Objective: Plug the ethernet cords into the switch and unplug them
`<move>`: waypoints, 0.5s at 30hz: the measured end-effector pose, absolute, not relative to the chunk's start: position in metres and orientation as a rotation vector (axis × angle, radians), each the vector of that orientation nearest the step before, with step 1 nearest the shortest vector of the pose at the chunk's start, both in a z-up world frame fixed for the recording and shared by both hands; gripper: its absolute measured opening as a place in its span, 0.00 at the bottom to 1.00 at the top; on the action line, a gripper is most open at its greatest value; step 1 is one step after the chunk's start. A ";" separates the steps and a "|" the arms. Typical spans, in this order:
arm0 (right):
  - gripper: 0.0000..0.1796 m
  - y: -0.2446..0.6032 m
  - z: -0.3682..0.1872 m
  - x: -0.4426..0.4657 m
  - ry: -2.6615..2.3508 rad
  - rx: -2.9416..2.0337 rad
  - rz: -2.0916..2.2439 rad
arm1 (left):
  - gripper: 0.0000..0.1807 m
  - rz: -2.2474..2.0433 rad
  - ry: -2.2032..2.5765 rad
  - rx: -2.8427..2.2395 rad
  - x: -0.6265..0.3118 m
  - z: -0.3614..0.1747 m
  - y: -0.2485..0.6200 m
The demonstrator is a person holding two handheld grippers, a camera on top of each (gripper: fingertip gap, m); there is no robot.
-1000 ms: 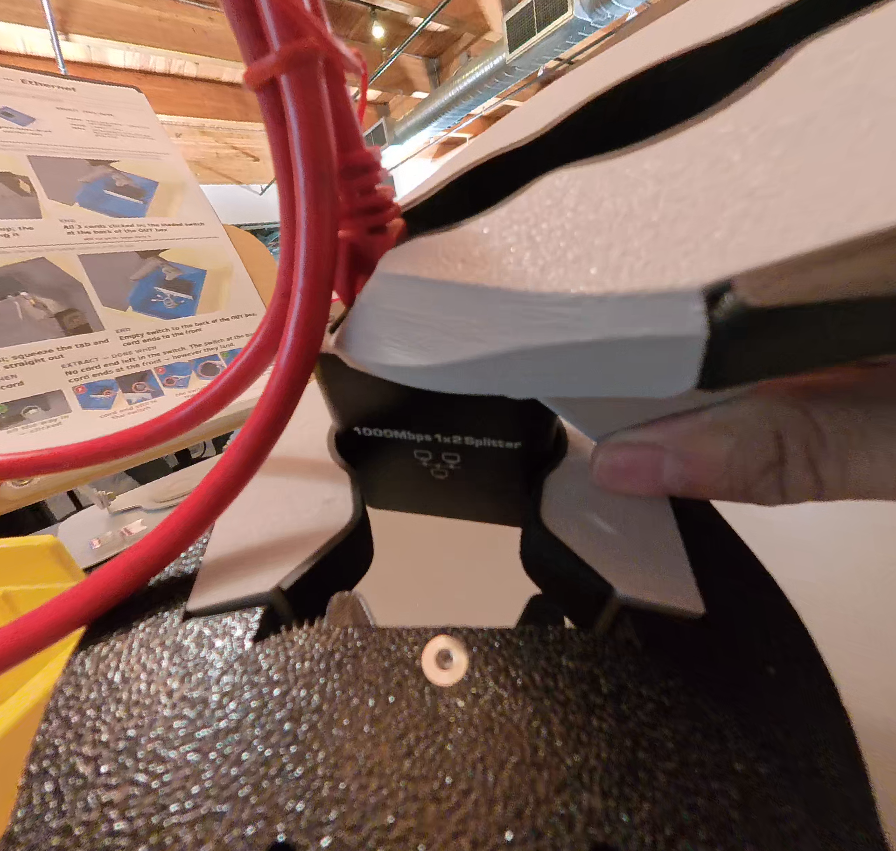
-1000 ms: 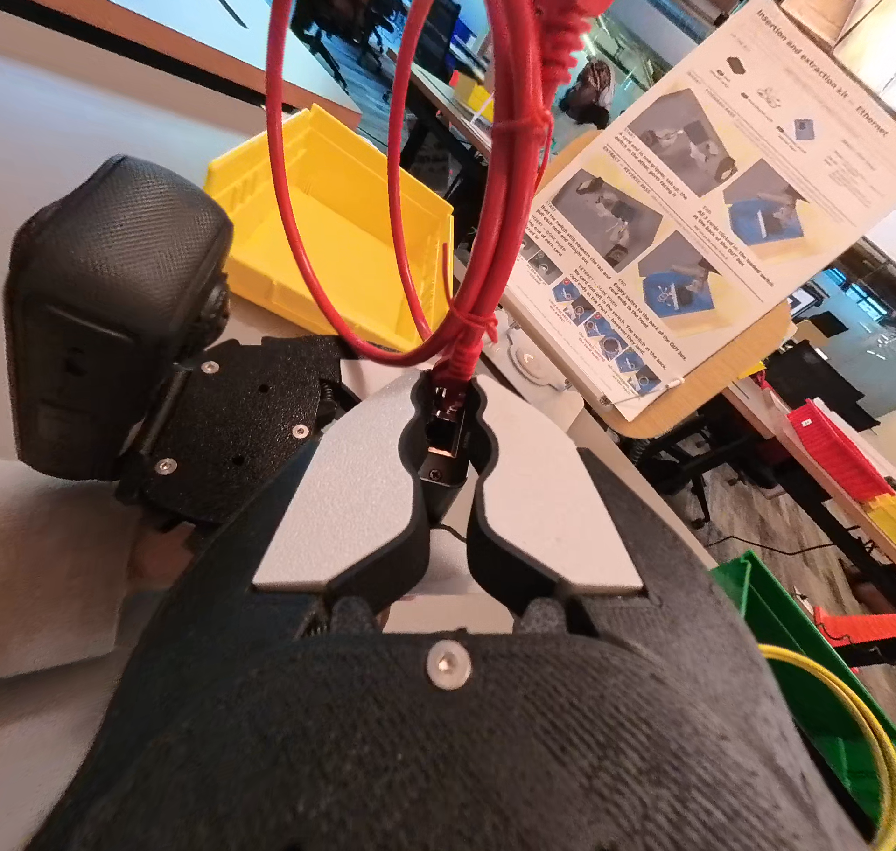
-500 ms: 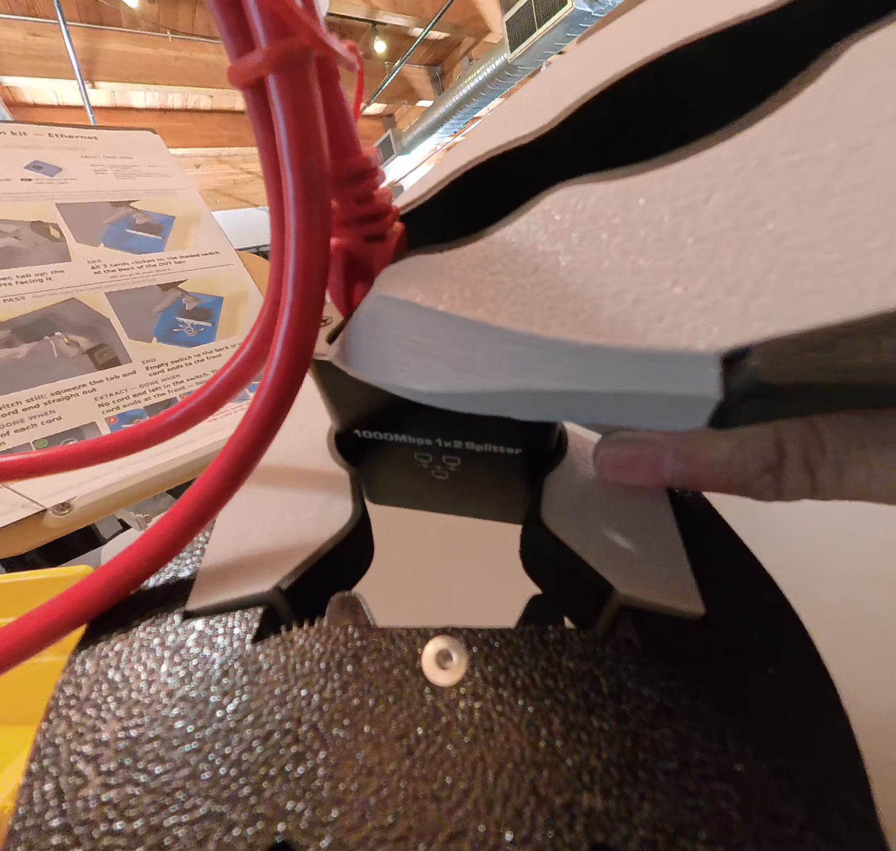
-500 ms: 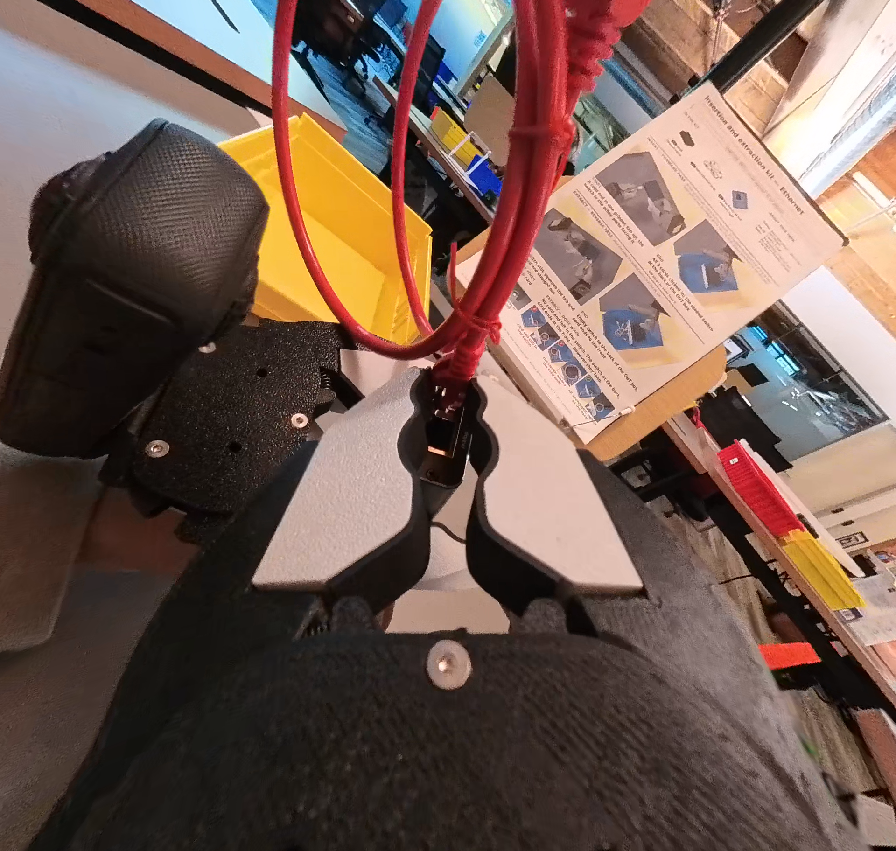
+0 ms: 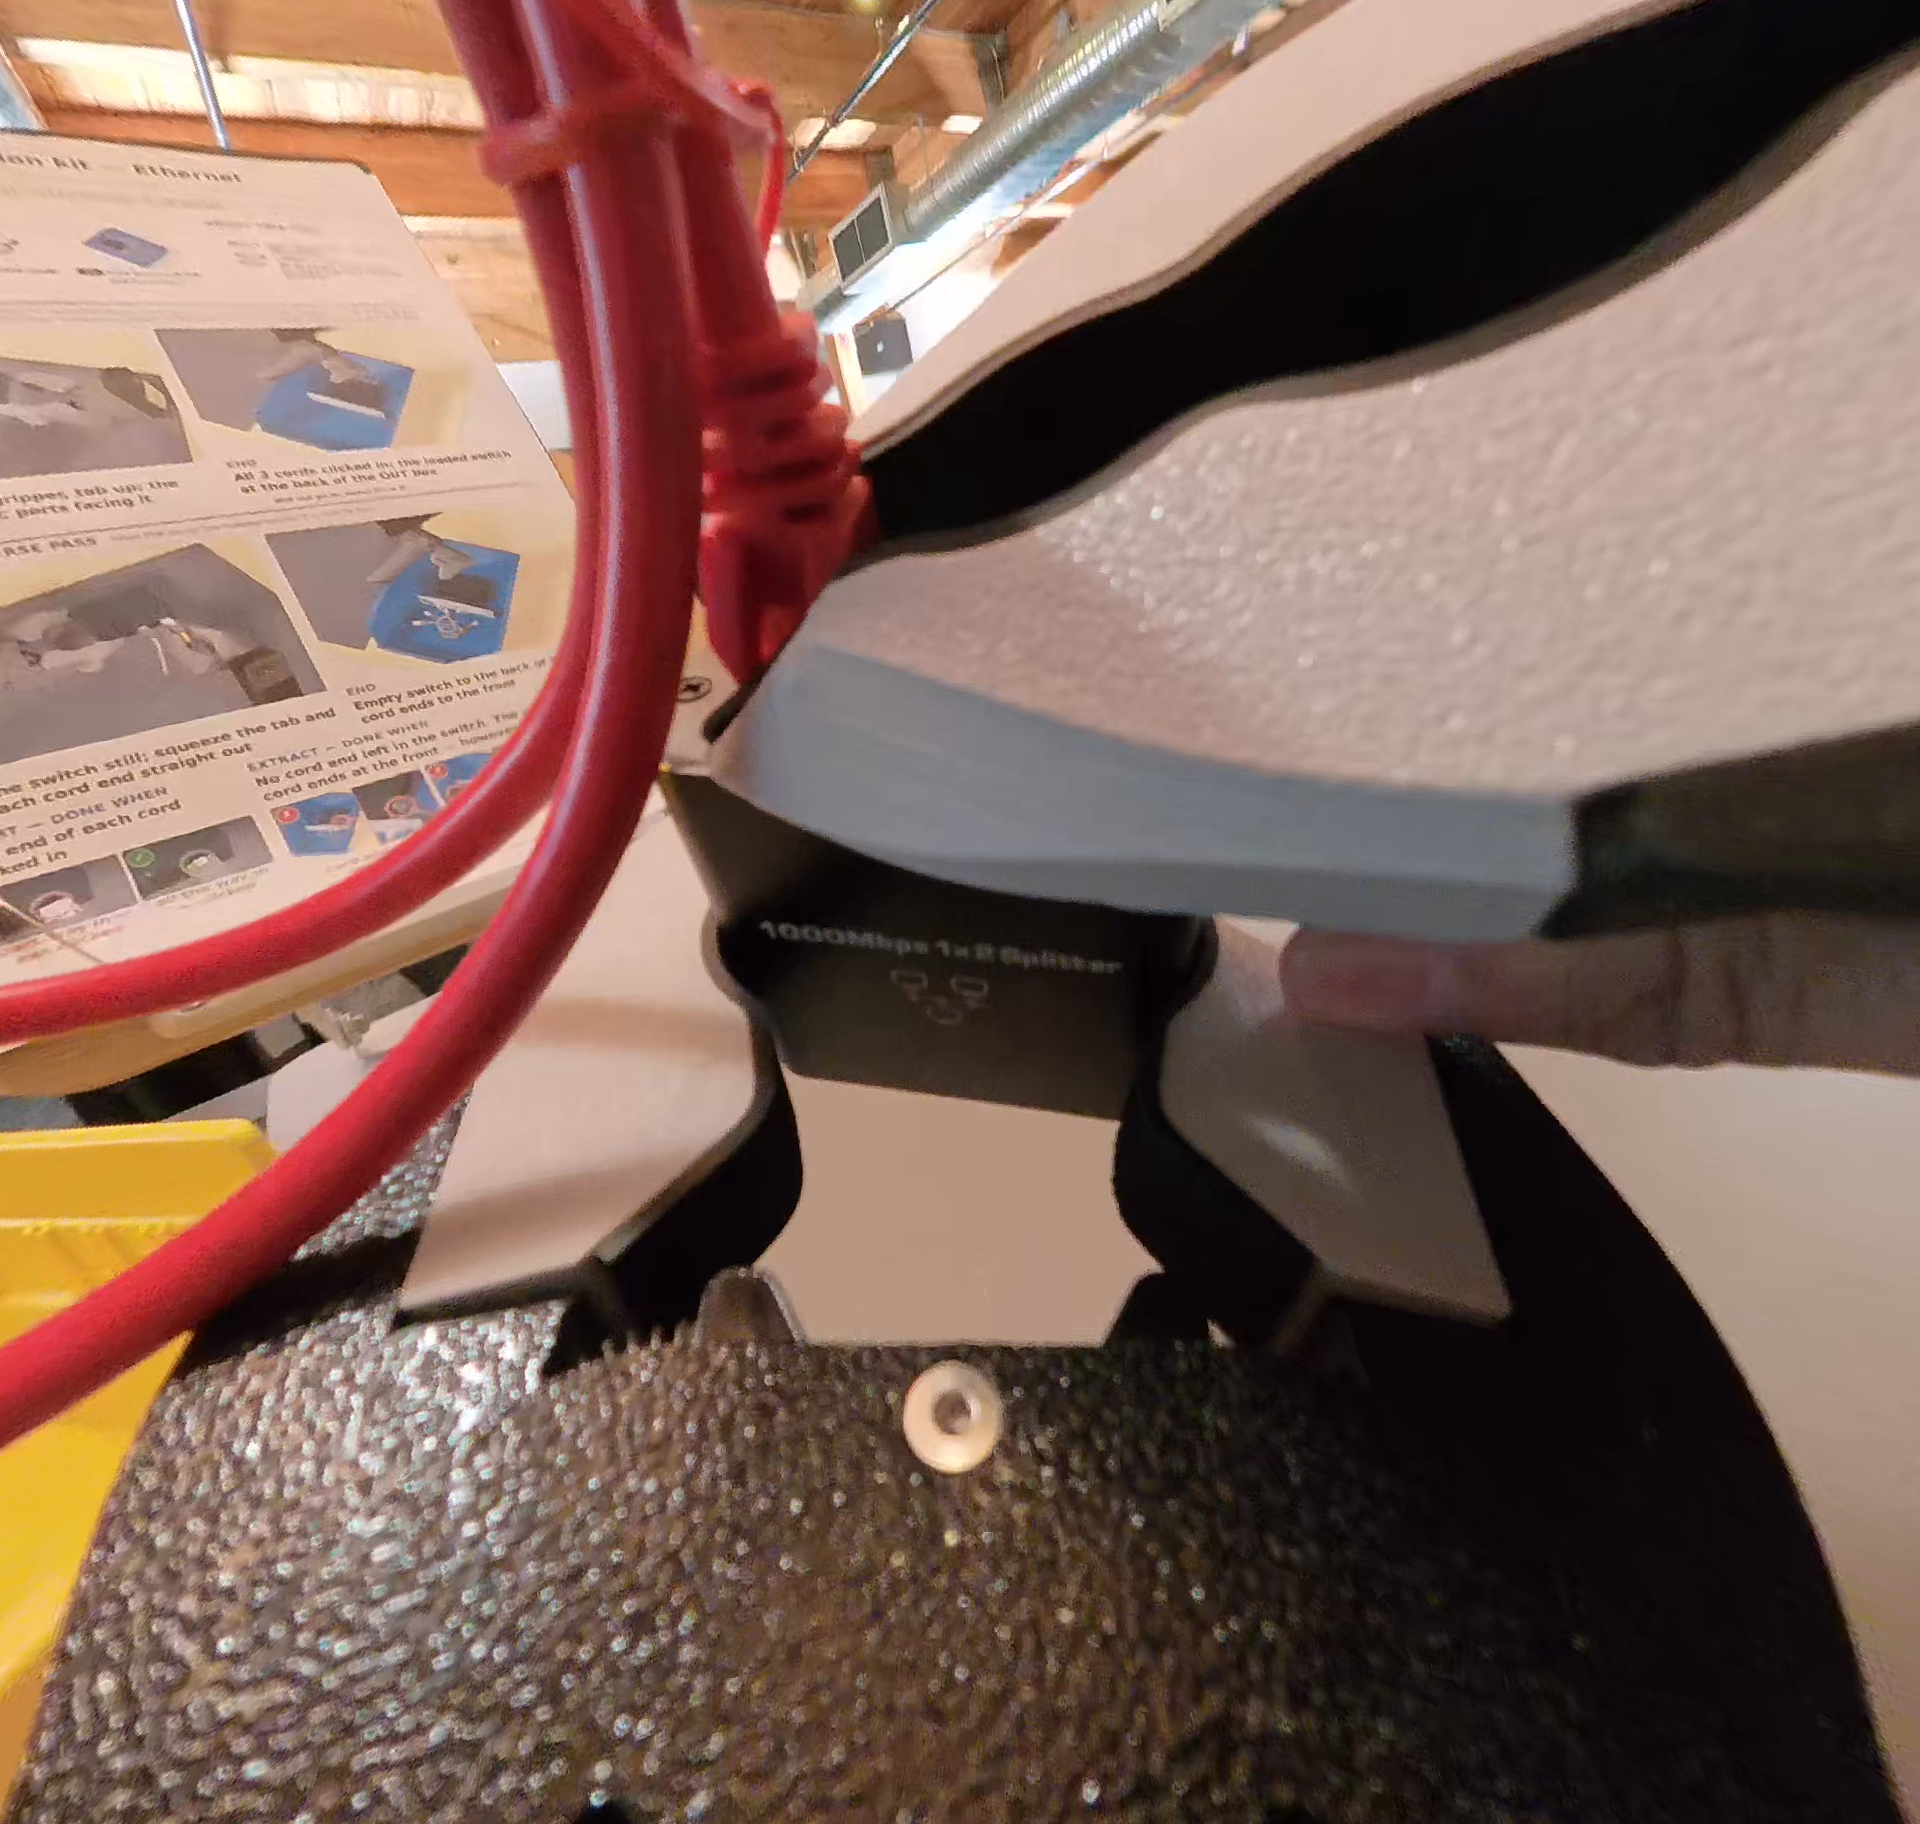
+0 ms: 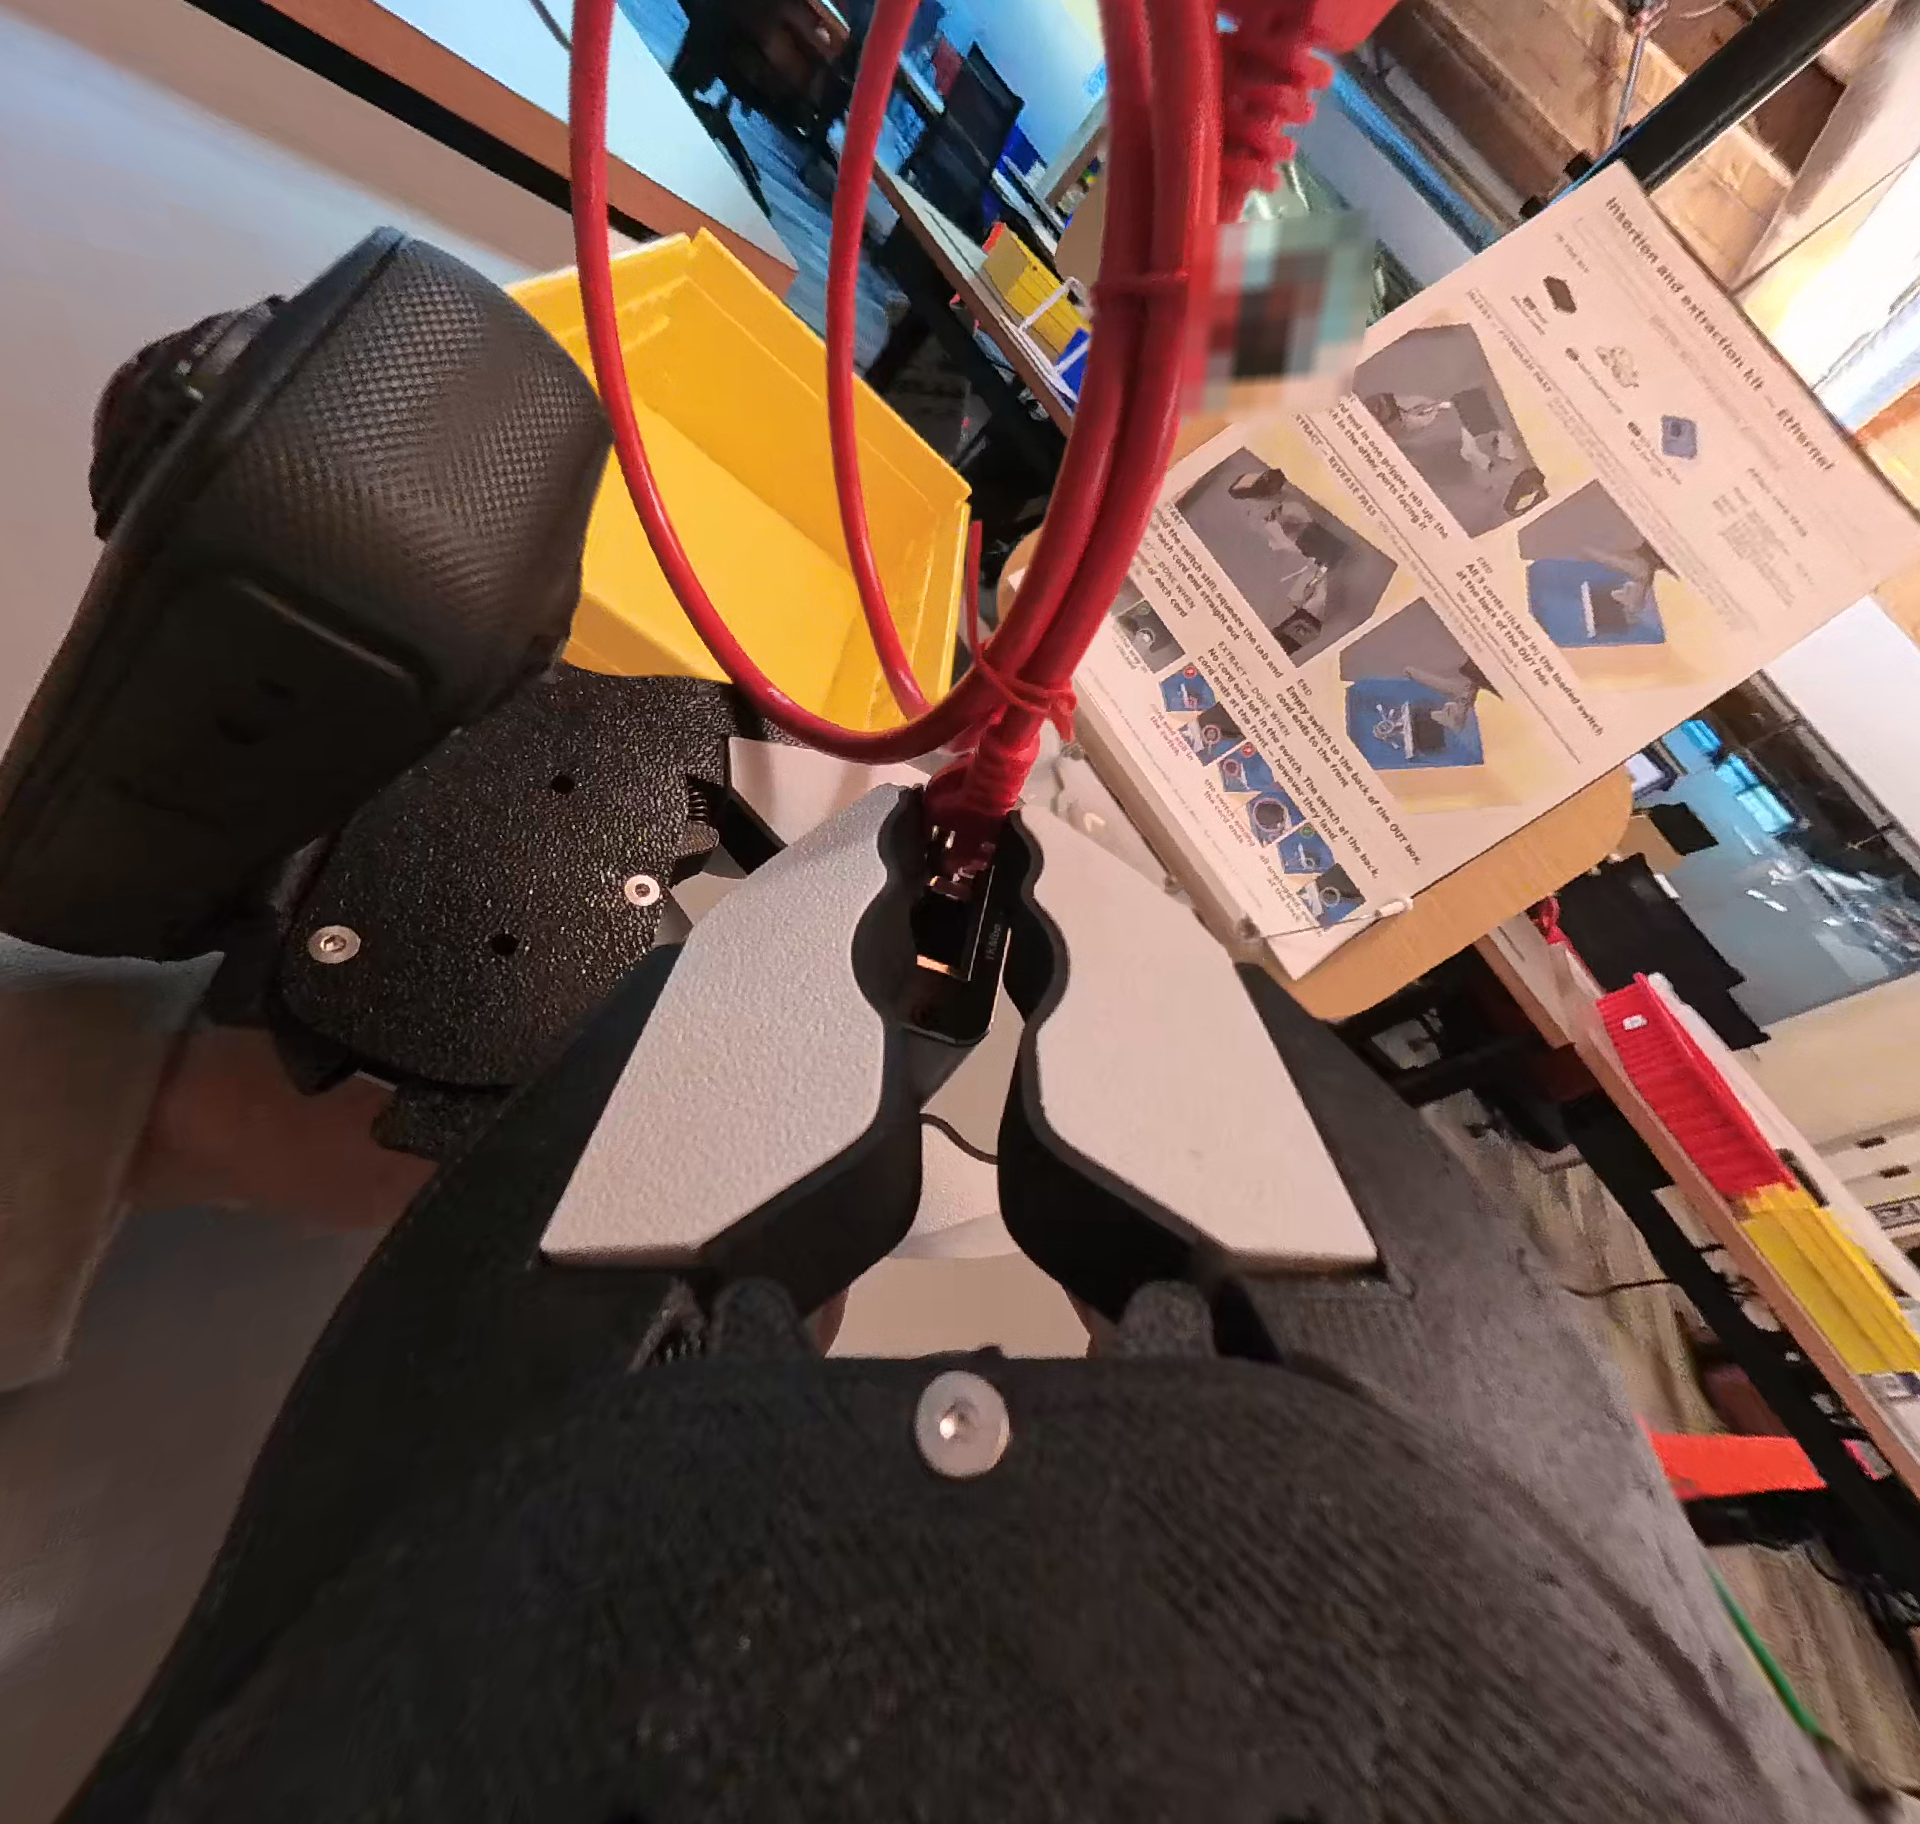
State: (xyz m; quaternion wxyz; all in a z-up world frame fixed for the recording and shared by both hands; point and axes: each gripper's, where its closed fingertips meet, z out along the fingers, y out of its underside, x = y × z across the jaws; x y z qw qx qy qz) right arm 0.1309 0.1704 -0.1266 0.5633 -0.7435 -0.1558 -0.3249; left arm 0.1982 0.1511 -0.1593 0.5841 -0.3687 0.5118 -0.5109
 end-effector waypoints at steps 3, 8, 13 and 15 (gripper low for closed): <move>0.09 0.168 -0.131 0.139 -0.343 -1.756 -0.728 | 0.43 -1.155 1.240 -0.898 0.205 -0.167 0.151; 0.10 0.167 -0.138 0.149 -0.319 -1.760 -0.655 | 0.44 -1.079 1.300 -0.988 0.211 -0.181 0.154; 0.08 0.168 -0.143 0.156 -0.288 -1.770 -0.557 | 0.43 -1.023 1.323 -1.033 0.215 -0.190 0.158; 0.09 0.166 -0.143 0.160 -0.237 -1.751 -0.465 | 0.43 -0.982 1.339 -1.008 0.215 -0.192 0.158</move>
